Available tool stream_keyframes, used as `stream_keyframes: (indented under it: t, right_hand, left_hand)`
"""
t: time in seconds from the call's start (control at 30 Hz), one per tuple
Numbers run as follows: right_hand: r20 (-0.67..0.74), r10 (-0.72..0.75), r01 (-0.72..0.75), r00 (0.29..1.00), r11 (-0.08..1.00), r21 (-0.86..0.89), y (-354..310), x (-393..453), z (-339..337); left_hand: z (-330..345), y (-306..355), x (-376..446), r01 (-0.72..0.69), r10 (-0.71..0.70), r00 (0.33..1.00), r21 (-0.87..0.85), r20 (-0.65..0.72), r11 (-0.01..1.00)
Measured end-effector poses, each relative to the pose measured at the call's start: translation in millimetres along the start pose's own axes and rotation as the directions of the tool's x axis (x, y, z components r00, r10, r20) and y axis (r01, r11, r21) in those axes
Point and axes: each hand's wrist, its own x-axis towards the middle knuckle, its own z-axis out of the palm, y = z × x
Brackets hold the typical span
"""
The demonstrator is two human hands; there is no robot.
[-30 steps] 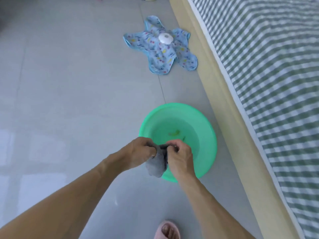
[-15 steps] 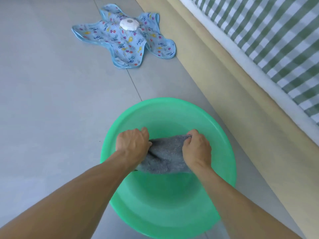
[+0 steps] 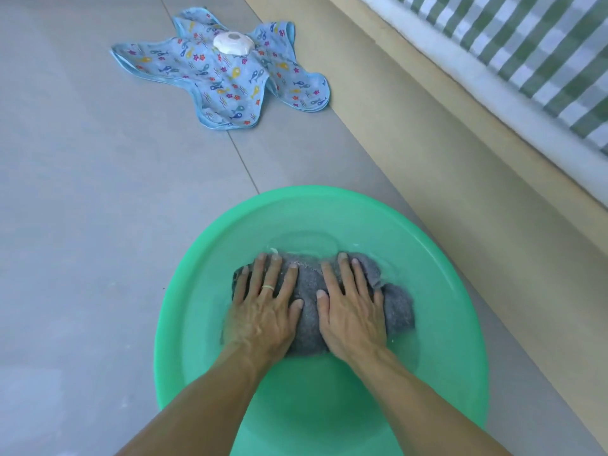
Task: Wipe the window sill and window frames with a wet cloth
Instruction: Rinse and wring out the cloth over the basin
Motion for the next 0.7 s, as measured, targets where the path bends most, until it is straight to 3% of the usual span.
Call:
stream_keyframes:
  t: [0.1,0.23,0.3,0.33,0.37,0.43,0.47,0.5,0.53,0.6,0.67,0.7]
  right_hand:
    - [-0.017,0.078,-0.079,0.997,0.997,-0.019,12.1,-2.2,-3.8]
    - [-0.026,0.151,-0.149,0.988,0.987,0.065,-2.8,-7.6,-4.0]
    - [-0.086,0.244,-0.210,0.966,0.933,0.294,-15.1,-6.6,-4.6]
    - [-0.054,0.313,-0.252,0.948,0.844,0.474,-23.3,-3.0,-11.7]
    - [0.027,0.385,-0.307,0.922,0.689,0.657,-31.5,0.8,-18.4]
    - [0.248,0.475,-0.421,0.844,0.303,0.855,-44.3,6.8,-36.0]
    - [0.289,0.498,-0.428,0.818,0.189,0.884,-48.1,8.9,-44.7]
    - [0.279,0.514,-0.408,0.811,0.155,0.900,-49.3,9.9,-50.9]
    - [0.234,0.510,-0.380,0.827,0.202,0.903,-47.9,11.5,-55.4]
    - [0.055,0.470,-0.303,0.881,0.472,0.828,-33.6,14.6,-52.9]
    - [-0.159,0.361,-0.190,0.919,0.758,0.624,-18.7,14.9,-42.3]
    - [-0.231,0.295,-0.144,0.927,0.850,0.507,-11.9,14.4,-35.4]
  left_hand:
    - [-0.1,-2.4,2.6,0.112,-0.109,0.985,0.017,-0.130,0.994]
    - [-3.1,15.8,-5.5,0.301,-0.308,0.949,-0.092,-0.070,0.949]
    - [-7.0,26.4,-7.1,0.283,-0.290,0.957,-0.228,0.001,0.932]
    - [-7.4,29.2,-3.9,0.267,-0.276,0.961,-0.357,0.026,0.895]
    - [-8.1,31.7,0.5,0.274,-0.294,0.955,-0.517,0.045,0.811]
    - [-18.2,38.1,10.7,0.346,-0.409,0.901,-0.809,0.146,0.474]
    - [-25.8,41.9,13.2,0.358,-0.438,0.875,-0.883,0.204,0.304]
    - [-34.2,45.6,14.8,0.352,-0.430,0.869,-0.917,0.244,0.190]
    - [-40.1,47.8,15.8,0.353,-0.377,0.882,-0.927,0.284,0.126]
    - [-54.8,47.5,13.1,0.384,-0.239,0.905,-0.917,0.351,0.105]
    - [-57.4,35.7,11.7,0.398,-0.252,0.908,-0.874,0.334,0.277]
    - [-53.7,28.1,11.1,0.405,-0.312,0.907,-0.794,0.285,0.452]
